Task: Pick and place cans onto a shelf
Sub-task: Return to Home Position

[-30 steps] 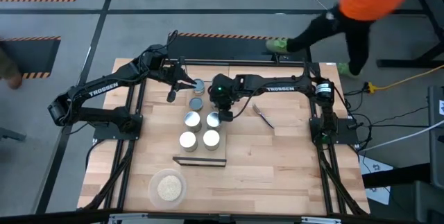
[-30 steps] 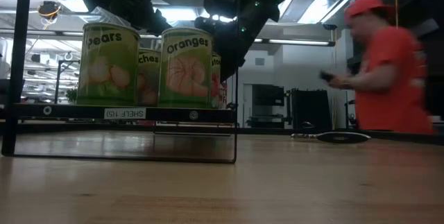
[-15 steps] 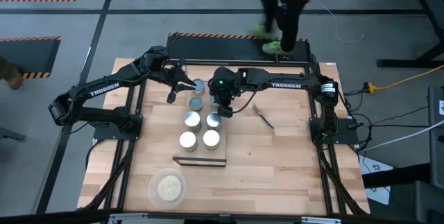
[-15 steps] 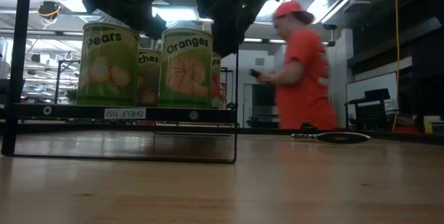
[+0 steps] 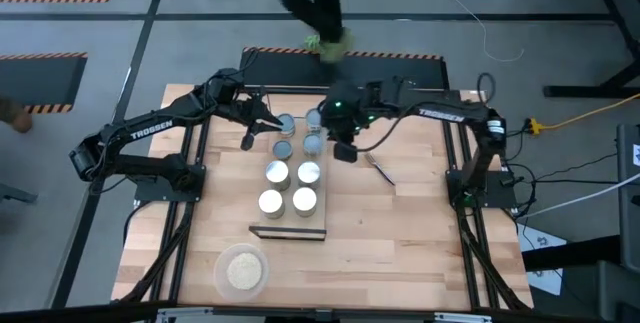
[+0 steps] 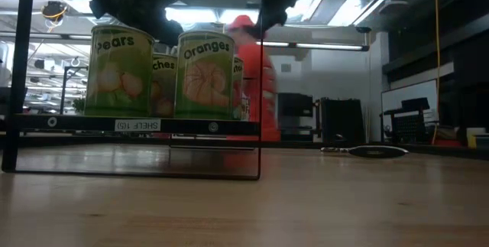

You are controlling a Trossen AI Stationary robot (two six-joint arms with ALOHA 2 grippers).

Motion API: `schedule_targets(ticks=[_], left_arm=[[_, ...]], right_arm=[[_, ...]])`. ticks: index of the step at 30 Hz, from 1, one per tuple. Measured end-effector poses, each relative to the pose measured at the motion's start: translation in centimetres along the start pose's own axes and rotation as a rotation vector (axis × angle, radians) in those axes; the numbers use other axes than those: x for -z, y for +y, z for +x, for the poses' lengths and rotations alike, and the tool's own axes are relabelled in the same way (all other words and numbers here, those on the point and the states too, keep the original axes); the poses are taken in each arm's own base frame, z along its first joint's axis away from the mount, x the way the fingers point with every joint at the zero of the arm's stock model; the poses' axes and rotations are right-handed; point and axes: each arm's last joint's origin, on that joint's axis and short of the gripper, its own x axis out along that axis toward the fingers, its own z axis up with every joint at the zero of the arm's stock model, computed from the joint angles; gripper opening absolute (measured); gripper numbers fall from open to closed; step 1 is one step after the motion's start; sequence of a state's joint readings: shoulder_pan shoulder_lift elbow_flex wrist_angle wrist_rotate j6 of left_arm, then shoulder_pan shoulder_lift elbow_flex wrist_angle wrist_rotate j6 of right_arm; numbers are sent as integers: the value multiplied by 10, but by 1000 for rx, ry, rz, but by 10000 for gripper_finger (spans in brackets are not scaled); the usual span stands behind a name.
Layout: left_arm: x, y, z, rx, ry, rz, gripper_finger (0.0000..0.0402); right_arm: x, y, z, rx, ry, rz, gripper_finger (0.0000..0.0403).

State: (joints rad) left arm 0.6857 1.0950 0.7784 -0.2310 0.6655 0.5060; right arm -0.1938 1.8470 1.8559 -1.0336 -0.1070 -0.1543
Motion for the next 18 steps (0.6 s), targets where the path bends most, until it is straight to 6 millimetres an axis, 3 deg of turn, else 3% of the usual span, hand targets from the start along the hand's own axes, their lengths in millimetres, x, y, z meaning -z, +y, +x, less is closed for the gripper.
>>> schedule_targets(ticks=[8, 18], left_arm=[[0, 0, 0, -5, 2, 0, 65], [0, 1, 0, -28, 16, -2, 65]], right_arm=[[19, 7, -46, 12, -19, -34, 64], [86, 14, -69, 50, -186, 40, 64]])
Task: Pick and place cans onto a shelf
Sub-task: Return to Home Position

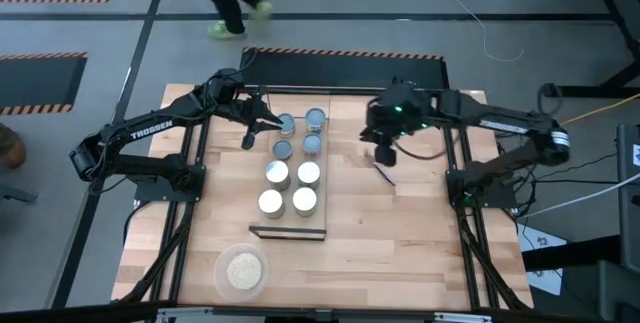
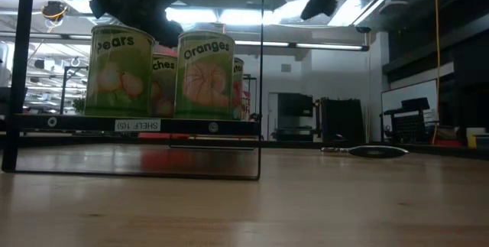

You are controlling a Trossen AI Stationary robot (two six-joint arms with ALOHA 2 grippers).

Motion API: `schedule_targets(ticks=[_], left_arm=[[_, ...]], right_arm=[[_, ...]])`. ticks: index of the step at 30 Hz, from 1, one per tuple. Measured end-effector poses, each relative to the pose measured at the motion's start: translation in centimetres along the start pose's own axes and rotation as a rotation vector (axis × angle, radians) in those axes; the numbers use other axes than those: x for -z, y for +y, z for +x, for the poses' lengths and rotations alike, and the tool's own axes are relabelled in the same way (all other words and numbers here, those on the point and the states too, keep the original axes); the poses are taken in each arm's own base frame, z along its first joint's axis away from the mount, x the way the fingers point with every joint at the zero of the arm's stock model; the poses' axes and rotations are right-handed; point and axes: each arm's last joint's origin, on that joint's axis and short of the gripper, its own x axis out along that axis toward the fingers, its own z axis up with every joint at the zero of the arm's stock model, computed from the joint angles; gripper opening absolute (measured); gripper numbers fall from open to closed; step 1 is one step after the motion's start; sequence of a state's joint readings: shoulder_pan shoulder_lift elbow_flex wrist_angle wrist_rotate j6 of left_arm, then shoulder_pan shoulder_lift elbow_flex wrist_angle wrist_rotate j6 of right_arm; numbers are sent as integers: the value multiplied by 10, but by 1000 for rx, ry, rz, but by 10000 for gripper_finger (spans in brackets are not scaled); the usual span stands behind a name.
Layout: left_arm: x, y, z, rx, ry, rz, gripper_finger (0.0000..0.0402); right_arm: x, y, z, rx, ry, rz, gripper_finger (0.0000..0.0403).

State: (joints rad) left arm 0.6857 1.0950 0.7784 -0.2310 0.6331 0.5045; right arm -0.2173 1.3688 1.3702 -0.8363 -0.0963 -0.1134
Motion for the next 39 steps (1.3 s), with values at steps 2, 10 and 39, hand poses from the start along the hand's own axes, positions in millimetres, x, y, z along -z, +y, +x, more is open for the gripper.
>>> schedule_targets(ticks=[2, 10, 39], left_arm=[[0, 0, 0, 0, 0, 0, 65], [0, 0, 0, 0, 0, -4, 65], [0, 0, 0, -3, 1, -5, 65]], right_arm=[[16, 2, -4, 3, -54, 21, 64], [79, 10, -15, 17, -257, 80, 64], [200, 27, -60, 81, -722, 111, 64]])
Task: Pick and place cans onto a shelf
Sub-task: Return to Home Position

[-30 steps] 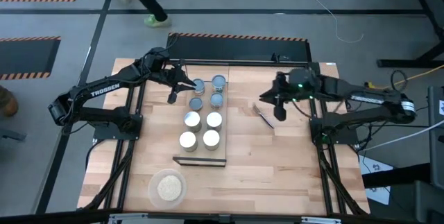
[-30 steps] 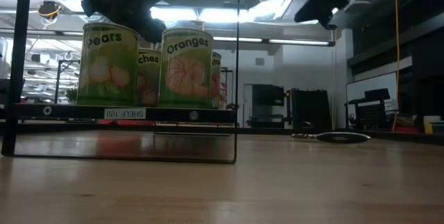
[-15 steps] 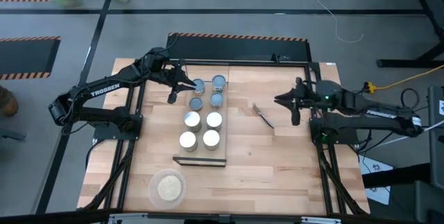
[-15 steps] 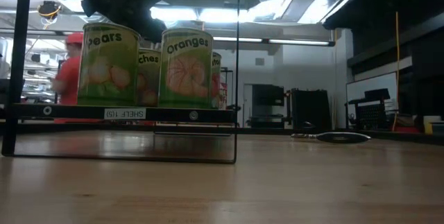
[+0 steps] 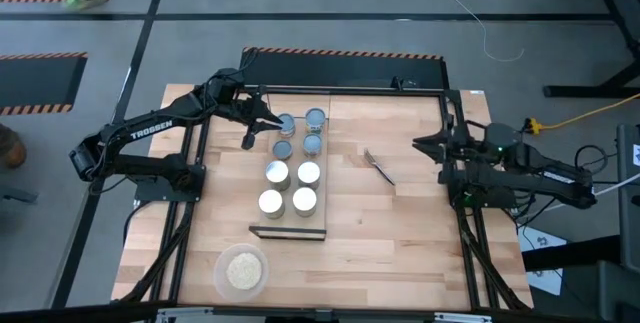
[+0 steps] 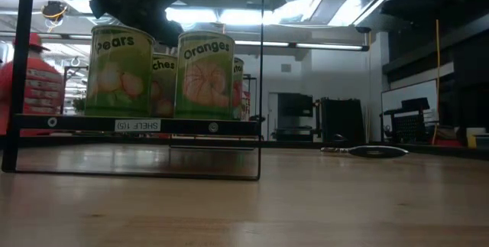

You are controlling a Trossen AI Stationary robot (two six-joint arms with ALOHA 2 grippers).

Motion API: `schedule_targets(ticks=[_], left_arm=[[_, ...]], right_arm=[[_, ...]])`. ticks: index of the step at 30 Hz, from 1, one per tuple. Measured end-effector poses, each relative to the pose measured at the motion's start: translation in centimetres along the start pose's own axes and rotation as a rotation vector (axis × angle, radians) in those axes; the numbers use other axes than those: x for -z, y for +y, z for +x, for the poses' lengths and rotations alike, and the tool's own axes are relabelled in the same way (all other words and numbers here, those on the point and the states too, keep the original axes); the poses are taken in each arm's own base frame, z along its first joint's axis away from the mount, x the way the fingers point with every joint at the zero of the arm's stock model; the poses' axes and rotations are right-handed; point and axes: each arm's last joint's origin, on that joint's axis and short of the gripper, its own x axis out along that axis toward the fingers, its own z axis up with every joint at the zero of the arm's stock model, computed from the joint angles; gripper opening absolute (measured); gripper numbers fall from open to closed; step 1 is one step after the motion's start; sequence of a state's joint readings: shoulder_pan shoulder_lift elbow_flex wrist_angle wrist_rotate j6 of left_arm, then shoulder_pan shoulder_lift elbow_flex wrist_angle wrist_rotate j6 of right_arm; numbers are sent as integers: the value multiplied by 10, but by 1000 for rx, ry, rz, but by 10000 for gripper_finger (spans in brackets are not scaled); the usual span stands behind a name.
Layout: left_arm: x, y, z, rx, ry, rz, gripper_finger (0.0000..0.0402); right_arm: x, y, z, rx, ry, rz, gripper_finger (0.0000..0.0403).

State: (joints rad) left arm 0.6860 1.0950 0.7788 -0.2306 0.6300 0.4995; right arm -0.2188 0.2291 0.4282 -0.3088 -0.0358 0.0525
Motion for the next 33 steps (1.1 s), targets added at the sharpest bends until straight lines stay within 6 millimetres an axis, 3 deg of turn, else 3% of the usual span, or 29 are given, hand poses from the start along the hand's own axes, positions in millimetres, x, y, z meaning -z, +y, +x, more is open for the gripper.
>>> schedule_targets(ticks=[14, 33], left_arm=[[0, 0, 0, 0, 0, 0, 65], [0, 0, 0, 0, 0, 0, 65]], right_arm=[[21, 0, -21, -8, -117, -5, 64], [62, -4, 6, 2, -98, 20, 64]])
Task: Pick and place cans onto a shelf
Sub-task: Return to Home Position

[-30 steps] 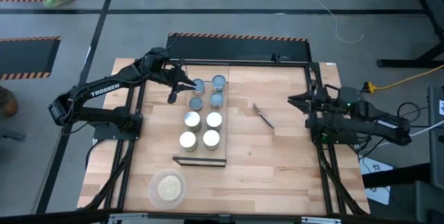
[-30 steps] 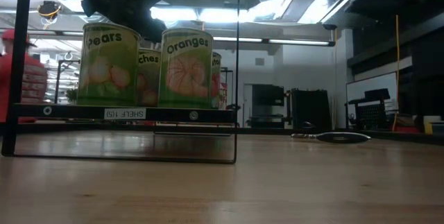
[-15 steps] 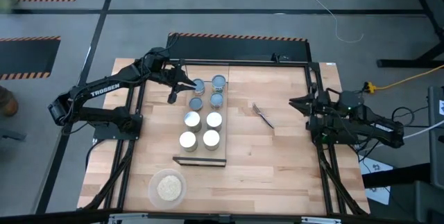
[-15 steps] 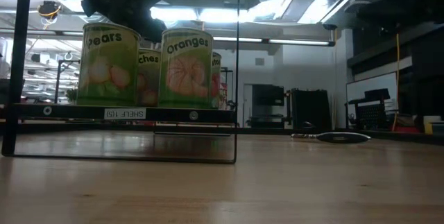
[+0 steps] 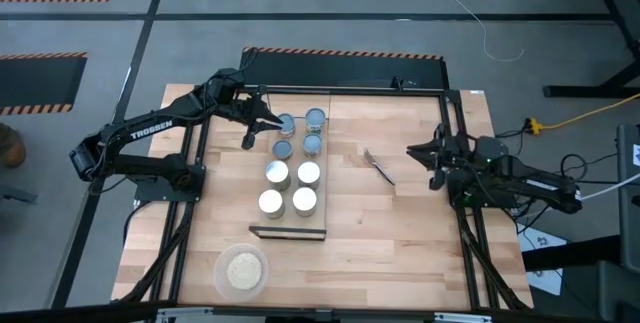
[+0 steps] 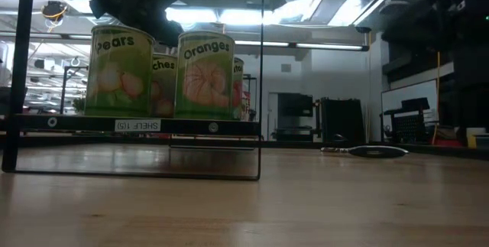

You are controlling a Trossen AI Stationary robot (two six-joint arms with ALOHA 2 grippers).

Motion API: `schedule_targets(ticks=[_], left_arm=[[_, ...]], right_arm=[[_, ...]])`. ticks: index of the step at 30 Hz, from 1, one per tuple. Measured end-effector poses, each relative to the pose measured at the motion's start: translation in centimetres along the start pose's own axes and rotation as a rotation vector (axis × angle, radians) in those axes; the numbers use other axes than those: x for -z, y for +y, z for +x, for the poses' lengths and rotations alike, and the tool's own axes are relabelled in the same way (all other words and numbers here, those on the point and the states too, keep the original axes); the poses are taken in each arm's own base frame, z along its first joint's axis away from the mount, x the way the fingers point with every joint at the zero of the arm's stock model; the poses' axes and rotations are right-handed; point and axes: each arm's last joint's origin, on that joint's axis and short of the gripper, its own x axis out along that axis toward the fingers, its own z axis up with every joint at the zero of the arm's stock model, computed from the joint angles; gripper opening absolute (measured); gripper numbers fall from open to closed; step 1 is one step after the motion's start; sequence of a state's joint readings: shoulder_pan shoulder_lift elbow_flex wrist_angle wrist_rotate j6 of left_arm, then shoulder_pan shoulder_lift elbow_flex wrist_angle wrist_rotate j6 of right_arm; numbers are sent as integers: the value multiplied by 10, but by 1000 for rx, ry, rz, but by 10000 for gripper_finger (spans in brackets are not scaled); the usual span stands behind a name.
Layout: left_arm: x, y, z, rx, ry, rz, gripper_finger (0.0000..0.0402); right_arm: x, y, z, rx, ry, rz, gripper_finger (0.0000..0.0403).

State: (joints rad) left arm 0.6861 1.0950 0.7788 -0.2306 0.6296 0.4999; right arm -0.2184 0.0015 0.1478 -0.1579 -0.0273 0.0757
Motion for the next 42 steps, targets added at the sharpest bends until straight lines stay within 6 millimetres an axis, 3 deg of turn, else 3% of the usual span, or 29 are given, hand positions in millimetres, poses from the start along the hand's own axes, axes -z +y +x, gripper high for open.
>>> schedule_targets(ticks=[9, 14, 20, 26, 32, 42], left_arm=[[0, 0, 0, -1, -1, 1, 65], [-8, -4, -10, -19, -37, -32, 65], [-22, -21, -43, -127, -75, -23, 65], [-24, -50, -80, -177, -83, -86, 65], [-7, -78, -92, -139, -146, -115, 65], [50, -98, -67, -221, -305, -153, 65]], right_arm=[[22, -2, 7, 4, 42, 2, 64], [27, -2, 8, 12, 54, 1, 64], [27, -2, 8, 12, 54, 1, 64], [27, -2, 8, 12, 55, -1, 64], [27, -3, 8, 14, 55, -3, 64], [27, -2, 8, 13, 55, -4, 64]])
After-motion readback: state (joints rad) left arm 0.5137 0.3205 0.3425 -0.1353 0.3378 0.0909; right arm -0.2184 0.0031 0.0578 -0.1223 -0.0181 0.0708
